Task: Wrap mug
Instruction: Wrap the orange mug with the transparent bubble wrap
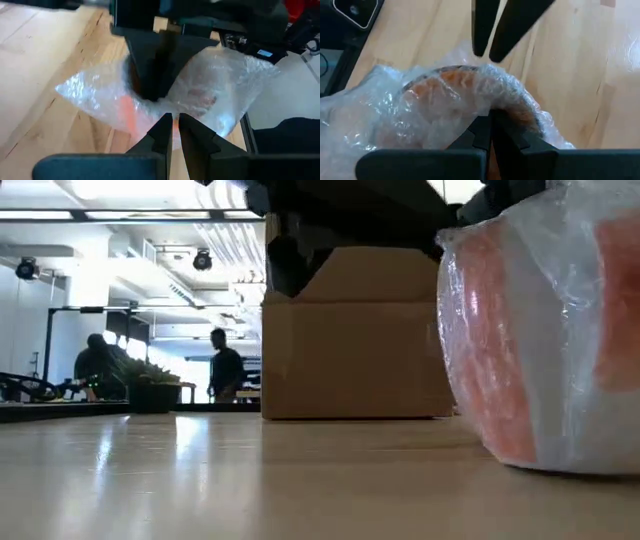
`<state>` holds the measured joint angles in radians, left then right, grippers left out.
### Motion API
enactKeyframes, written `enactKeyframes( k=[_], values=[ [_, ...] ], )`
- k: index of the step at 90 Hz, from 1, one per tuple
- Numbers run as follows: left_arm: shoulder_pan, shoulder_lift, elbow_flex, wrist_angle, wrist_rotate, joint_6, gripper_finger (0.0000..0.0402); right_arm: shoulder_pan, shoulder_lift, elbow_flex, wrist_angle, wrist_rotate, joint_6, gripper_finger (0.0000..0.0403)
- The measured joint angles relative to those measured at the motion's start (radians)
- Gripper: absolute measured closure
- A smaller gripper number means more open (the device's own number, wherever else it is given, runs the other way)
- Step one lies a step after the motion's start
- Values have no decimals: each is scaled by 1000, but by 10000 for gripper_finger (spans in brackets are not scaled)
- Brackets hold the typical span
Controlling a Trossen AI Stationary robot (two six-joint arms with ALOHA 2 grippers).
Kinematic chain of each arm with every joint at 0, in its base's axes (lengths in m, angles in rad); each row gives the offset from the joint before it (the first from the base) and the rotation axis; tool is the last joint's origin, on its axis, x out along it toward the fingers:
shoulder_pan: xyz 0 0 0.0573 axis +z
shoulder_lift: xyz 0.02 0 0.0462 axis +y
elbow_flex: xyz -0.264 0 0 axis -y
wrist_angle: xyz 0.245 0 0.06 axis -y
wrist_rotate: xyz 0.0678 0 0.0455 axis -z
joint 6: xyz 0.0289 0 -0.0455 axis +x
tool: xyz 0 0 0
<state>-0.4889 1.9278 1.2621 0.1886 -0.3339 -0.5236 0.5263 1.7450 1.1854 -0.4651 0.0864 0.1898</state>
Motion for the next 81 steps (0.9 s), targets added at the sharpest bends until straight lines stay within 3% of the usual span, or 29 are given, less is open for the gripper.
enactKeyframes(
  k=[24,44,73,81],
  values=[
    [6,17,0,21,-27,6,381,0,1,10,0,8,-14,403],
    [26,101,5,125,47,-15,381,0,1,22,-21,8,-18,403],
    [30,105,3,142,52,12,381,6,-48,183,-292,16,-34,403],
    [31,105,3,141,53,13,381,21,-87,194,-321,-36,-31,403]
  ],
)
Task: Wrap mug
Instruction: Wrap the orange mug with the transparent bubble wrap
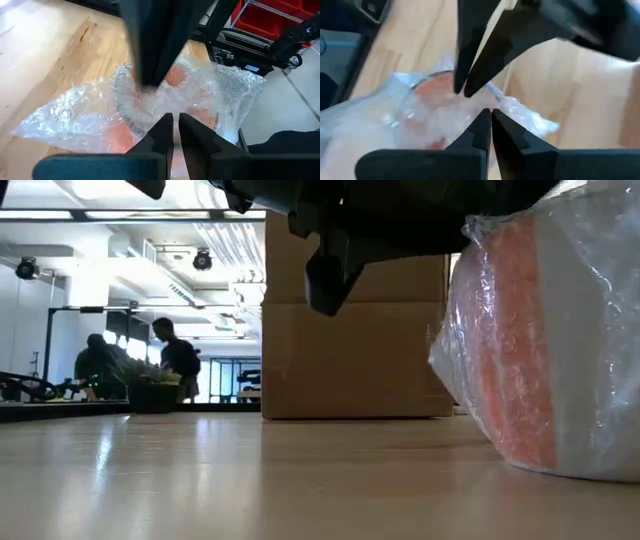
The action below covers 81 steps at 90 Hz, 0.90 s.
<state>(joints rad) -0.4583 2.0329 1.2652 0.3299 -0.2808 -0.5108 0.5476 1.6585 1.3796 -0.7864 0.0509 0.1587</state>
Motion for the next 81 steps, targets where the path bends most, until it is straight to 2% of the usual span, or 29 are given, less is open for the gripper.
enactKeyframes(
  k=[9,24,31,43,65,81],
  values=[
    [0,0,0,1,0,1,381,23,-19,-2,7,-82,35,403],
    [0,0,-2,13,1,2,381,57,14,-35,37,-96,58,403],
    [0,0,-3,22,1,2,381,51,45,-58,69,-79,50,403],
    [0,1,-3,28,2,5,381,13,89,-72,86,17,12,403],
    [0,1,-3,30,11,5,381,-12,176,-71,100,2,-32,403],
    [0,1,-3,30,8,5,381,-8,146,-38,46,-4,-28,403]
  ],
)
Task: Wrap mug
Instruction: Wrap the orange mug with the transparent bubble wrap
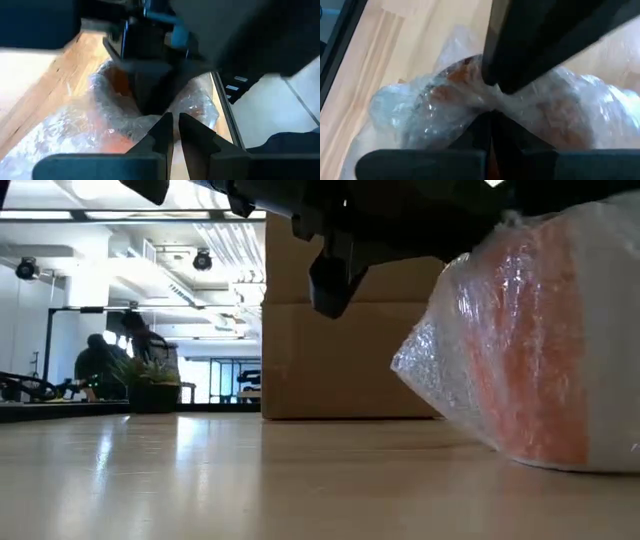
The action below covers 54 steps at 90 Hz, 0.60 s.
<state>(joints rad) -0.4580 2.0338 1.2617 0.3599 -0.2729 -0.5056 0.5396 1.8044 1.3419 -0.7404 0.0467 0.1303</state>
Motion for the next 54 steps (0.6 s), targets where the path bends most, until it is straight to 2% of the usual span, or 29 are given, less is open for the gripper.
enactKeyframes(
  k=[21,32,41,54],
  values=[
    [0,0,0,-1,-5,0,381,9,-147,39,-128,4,13,403],
    [0,0,0,-1,-5,0,381,18,-192,29,-159,-79,48,403],
    [0,0,0,-1,-5,0,381,42,-193,15,-124,-124,54,403],
    [0,0,0,-1,-5,0,381,56,-139,-17,-36,-127,31,403]
  ],
)
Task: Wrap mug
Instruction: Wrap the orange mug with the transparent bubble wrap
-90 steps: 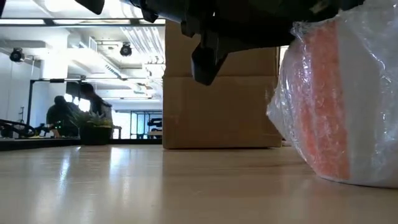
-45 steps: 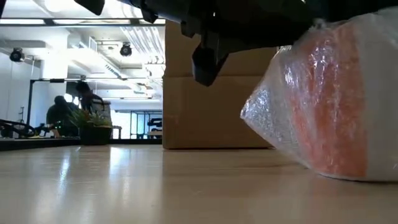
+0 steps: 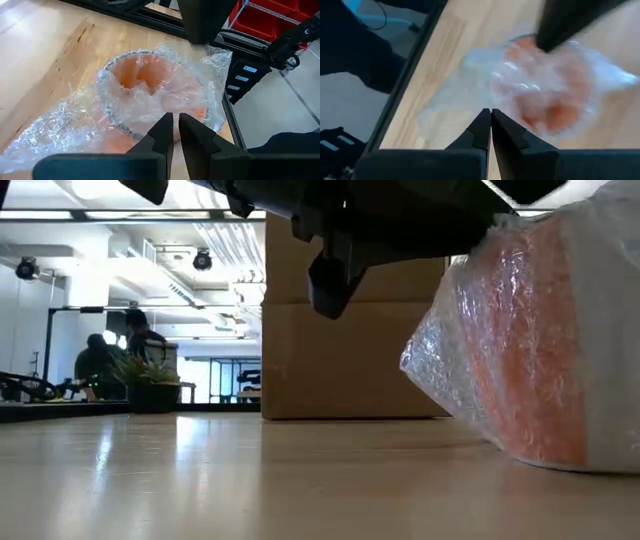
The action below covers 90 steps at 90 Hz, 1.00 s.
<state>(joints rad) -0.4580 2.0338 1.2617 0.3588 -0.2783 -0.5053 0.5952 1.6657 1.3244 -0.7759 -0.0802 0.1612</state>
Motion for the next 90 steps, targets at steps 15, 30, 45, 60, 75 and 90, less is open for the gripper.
enactKeyframes(
  k=[15,30,45,60,75,90],
  values=[
    [0,0,0,1,-1,0,381,-23,52,-6,13,89,-46,403],
    [0,-17,-1,-6,1,0,381,-37,77,-24,12,100,-58,403],
    [-1,-119,-6,-158,-23,-1,381,-38,88,-27,8,103,-58,403],
    [-11,-189,-2,-433,-273,-65,381,-38,85,-28,12,107,-68,403],
    [31,-150,-41,-337,-245,-73,381,-38,85,-28,18,109,-77,403],
    [34,-122,-31,-148,-162,15,381,-38,85,-28,25,109,-77,403]
  ],
)
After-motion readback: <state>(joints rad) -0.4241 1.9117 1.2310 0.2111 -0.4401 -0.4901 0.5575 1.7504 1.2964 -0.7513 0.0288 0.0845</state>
